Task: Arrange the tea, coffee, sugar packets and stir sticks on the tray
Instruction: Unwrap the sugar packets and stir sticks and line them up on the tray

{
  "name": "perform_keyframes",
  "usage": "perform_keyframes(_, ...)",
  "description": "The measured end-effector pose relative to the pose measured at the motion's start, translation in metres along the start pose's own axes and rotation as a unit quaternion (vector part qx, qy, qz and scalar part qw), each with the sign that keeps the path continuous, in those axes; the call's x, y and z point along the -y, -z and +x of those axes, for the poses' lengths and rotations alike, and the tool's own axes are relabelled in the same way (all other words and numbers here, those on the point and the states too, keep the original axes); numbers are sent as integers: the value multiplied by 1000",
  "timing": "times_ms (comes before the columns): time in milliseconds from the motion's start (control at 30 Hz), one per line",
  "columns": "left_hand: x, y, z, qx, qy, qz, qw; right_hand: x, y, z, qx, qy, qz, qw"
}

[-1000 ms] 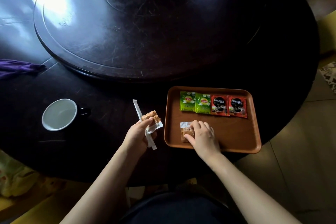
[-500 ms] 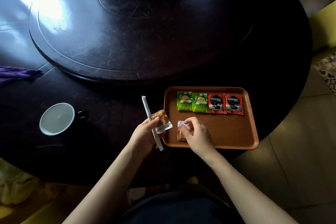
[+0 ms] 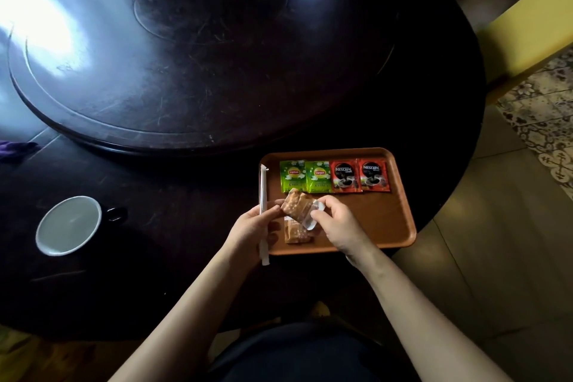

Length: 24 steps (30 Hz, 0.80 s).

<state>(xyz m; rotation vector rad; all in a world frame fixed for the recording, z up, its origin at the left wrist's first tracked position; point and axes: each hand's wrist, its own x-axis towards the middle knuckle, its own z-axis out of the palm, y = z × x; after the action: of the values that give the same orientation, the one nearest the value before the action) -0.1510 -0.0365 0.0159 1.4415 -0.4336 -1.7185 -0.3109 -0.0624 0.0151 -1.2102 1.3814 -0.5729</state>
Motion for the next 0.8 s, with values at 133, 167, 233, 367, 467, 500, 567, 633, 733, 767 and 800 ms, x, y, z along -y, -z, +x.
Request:
perform_keyframes(133, 4, -5, 4, -17, -15, 47, 999, 0, 15, 3, 17, 8, -46, 999)
perform_keyframes(167, 4, -6, 4, -14, -16, 57, 998, 1, 18, 3, 31, 17, -69, 997)
perform_keyframes(233, 6, -6, 3, 6, -12, 83, 996, 7, 22, 2, 60, 36, -105, 992)
perform_keyframes(367, 12, -11, 2, 45, 26, 93, 994, 9, 20, 4, 46, 37, -72, 996)
perform_keyframes(467, 16, -14, 4, 11, 28, 55, 998, 1, 15, 0, -32, -27, 31, 999)
perform_keyframes(500, 17, -16, 4, 2, 30, 40, 999, -3, 12, -2, -33, -45, 44, 997)
perform_keyframes(567, 20, -19, 3, 4, 36, 21, 999, -9, 5, -8, -24, -57, 63, 996)
perform_keyframes(633, 23, -22, 3, -2, 37, 15, 999, -13, 2, -7, -63, -65, 100, 991)
perform_keyframes(733, 28, -14, 11, -69, 4, 58, 996, -22, 12, 8, -138, -105, 82, 982)
perform_keyframes(767, 29, -10, 13, -95, -12, 99, 990, -26, 16, 13, -137, -118, 41, 983)
perform_keyframes(800, 30, -7, 16, -122, -27, 149, 981, -30, 19, 17, -124, -128, -4, 984)
